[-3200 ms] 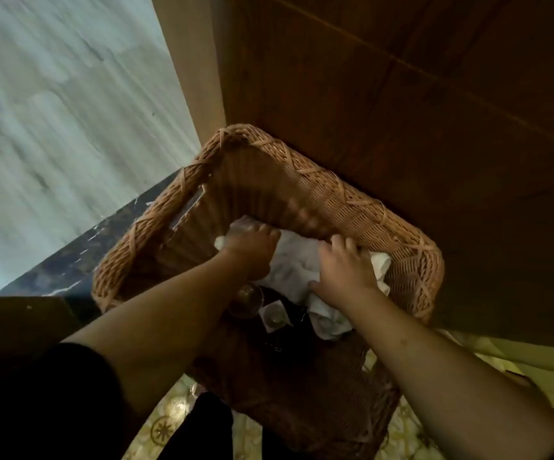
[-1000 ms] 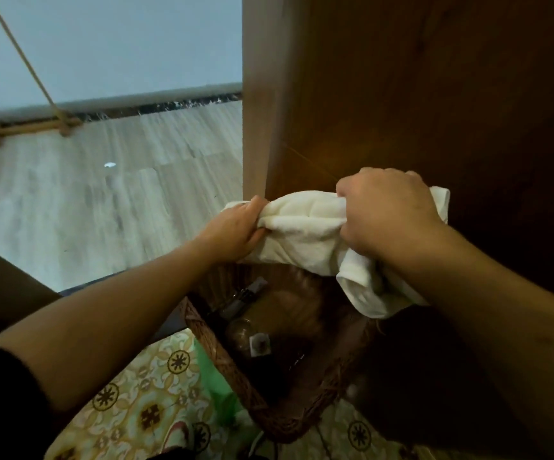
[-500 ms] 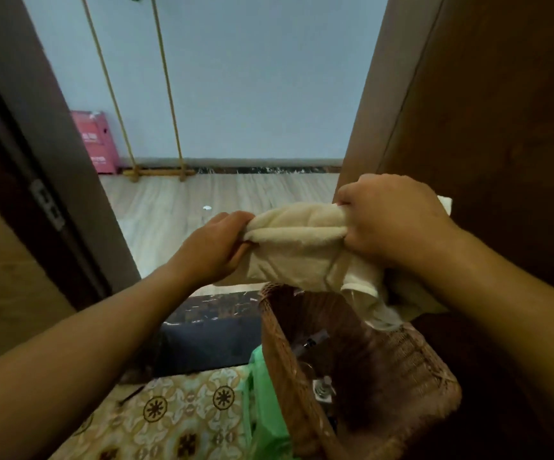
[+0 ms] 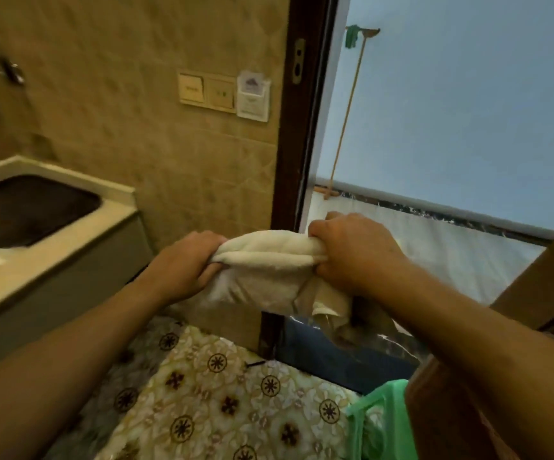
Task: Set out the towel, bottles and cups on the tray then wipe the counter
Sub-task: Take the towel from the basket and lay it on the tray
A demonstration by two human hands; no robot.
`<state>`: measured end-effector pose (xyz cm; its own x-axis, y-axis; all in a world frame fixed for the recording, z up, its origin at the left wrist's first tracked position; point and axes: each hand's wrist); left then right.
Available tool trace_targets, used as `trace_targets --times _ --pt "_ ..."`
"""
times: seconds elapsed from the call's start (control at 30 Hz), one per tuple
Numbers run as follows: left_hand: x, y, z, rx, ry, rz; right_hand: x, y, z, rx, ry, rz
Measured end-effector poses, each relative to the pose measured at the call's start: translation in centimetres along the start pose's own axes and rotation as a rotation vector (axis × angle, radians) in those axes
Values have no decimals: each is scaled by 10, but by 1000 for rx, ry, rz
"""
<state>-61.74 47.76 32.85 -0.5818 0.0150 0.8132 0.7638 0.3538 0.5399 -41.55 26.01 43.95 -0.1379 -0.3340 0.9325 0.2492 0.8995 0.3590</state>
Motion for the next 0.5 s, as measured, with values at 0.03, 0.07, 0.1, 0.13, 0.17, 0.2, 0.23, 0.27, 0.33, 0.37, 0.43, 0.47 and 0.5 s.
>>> trace_targets --times 0.03,0.07,0.1,0.13,0.17,0.2,0.23,0.27,0.33,0.37,0.43,0.47,0.5 --pt "17 -18 16 29 26 -4 -7 11 24 32 18 5" --pt "34 -35 31 54 52 -7 -13 21 47 65 35 11" --pt "52 -53 45 85 80 -6 -19 31 70 102 56 16" --pt "69 -69 58 120 109 -1 -24 40 92 141 75 19" --pt "85 -84 70 152 139 4 -28 49 113 180 91 19" --pt "100 -99 81 184 167 8 -32 57 133 220 104 21" --pt "114 -113 91 219 197 11 -35 66 151 259 114 28" --pt "128 -125 101 257 231 13 -39 74 168 300 124 38" --pt "152 -147 116 317 306 14 -47 90 196 374 156 52" --pt "162 -158 123 338 343 10 -52 98 209 408 186 52" --pt "181 -175 137 387 406 -2 -62 116 236 474 243 50" --pt "188 -181 143 411 435 -4 -67 125 247 497 260 51" --pt "195 -185 150 435 464 0 -74 135 258 519 272 47"
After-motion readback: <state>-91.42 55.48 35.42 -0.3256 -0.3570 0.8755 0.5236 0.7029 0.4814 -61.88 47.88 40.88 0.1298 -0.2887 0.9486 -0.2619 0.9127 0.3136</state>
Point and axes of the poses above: each hand's wrist, its own y-axis towards the middle knuckle, its own x-axis out of the back of the hand, z = x × y, and after that the axes turned 9 degrees about -z, right-handed
